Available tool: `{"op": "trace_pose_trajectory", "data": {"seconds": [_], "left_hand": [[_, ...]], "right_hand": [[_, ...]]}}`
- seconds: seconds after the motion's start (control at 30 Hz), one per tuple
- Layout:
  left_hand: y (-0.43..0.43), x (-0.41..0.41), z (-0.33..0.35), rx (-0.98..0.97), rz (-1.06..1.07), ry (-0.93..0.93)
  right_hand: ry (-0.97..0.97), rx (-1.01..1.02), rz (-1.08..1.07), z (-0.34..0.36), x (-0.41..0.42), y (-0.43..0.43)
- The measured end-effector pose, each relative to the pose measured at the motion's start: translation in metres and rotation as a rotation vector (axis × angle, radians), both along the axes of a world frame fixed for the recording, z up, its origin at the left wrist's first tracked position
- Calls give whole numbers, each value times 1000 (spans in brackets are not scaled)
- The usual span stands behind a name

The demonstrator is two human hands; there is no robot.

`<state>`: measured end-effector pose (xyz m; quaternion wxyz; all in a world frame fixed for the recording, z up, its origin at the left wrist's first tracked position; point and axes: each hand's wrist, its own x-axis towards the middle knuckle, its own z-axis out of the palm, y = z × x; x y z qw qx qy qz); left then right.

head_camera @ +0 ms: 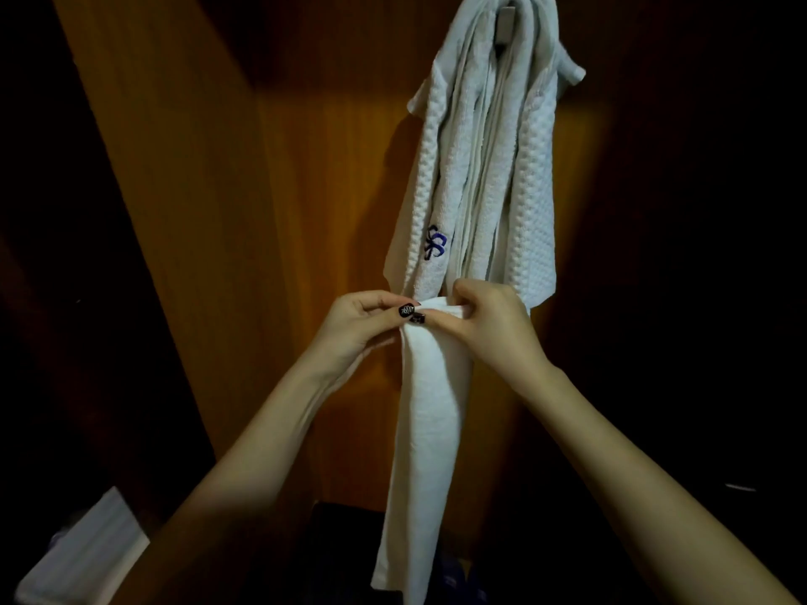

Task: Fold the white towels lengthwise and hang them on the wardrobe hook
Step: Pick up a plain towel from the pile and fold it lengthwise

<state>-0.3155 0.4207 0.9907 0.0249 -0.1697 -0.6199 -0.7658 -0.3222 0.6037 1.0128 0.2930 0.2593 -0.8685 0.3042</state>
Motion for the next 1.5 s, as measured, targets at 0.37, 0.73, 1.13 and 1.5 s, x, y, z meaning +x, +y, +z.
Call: {"op": "trace_pose_trajectory", "data": {"seconds": [0.37,0.73,1.13,1.5], "left_hand": [[-1,-4,9,-286,155,210],[-15,14,25,-306,84,478],[10,18,-14,-293,-77,389],[29,13,1,-337,-157,461]], "right_hand": [[-372,-196,281,0,10,23],[-33,-351,61,10,13,-7],[71,-386,-35,35,25,-2],[-6,-505,18,61,25,22]]}}
